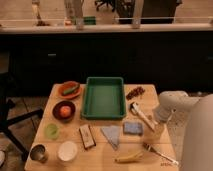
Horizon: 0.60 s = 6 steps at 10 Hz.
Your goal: Place brush in tray
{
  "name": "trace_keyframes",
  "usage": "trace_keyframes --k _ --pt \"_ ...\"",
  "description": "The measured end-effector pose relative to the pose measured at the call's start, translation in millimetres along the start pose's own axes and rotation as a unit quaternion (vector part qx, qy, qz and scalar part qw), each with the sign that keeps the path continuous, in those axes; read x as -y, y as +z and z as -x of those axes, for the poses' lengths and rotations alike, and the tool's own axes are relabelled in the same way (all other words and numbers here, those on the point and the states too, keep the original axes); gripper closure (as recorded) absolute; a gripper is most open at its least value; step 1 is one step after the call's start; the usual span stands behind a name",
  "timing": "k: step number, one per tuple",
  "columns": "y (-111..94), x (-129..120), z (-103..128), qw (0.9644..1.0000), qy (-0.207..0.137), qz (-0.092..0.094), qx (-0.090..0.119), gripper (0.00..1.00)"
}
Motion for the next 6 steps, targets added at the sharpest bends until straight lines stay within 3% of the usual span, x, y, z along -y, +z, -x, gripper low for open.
trace_keyframes --k 3,6 --pt "1.5 -0.9 0.1 1.0000 -0.007 0.001 0.001 0.03" --pt "2.1 -1.4 1.7 0.9999 -0.012 0.001 0.002 0.32"
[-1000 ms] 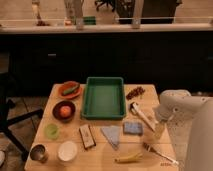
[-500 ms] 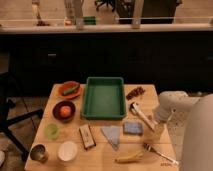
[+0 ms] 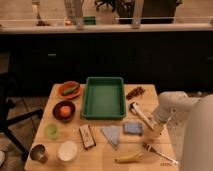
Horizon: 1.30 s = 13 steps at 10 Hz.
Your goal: Place brush in tray
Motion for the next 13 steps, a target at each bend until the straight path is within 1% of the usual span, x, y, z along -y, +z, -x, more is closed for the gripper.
trace_keyframes --k 2,3,4,7,9,10,12,13 --pt "0 2 4 1.0000 -0.004 0.000 0.000 0.52" --pt "1 3 8 1.0000 -0.006 0.001 0.000 0.59" --pt "1 5 10 1.0000 -0.008 0.002 -0.001 0.61" --pt "4 8 20 0.9998 -0.016 0.007 -0.002 0.61" --pt "8 9 26 0.9997 -0.019 0.013 -0.002 0.61" --pt "10 10 28 0.9996 -0.022 0.016 -0.002 0.62" --pt "12 10 29 0.9996 -0.023 0.018 -0.001 0.78" --pt "13 10 30 0.9995 -0.023 0.020 -0.001 0.83"
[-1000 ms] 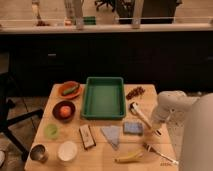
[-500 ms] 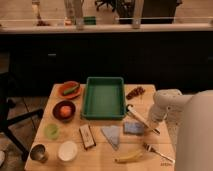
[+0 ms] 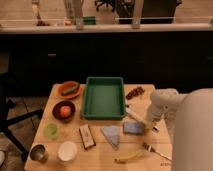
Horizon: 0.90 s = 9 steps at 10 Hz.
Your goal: Place brush in tray
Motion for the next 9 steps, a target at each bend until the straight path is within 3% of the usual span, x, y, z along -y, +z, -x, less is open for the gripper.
trace_keyframes --k 4,9 --pt "-9 6 -3 0.9998 0.014 -0.013 0.011 0.83" --pt "-27 13 -30 0.9974 0.058 -0.039 0.019 0.83"
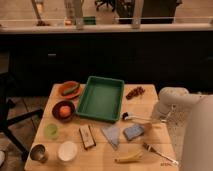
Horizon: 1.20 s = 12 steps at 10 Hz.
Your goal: Place brush in tray
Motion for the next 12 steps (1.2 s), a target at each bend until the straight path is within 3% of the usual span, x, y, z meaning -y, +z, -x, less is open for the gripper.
trace_keyframes --k 7,12 --pt "-35 18 -29 0.9974 0.058 -0.043 0.006 0.83" --pt "-57 17 -23 0.9944 0.079 -0.052 0.047 0.83"
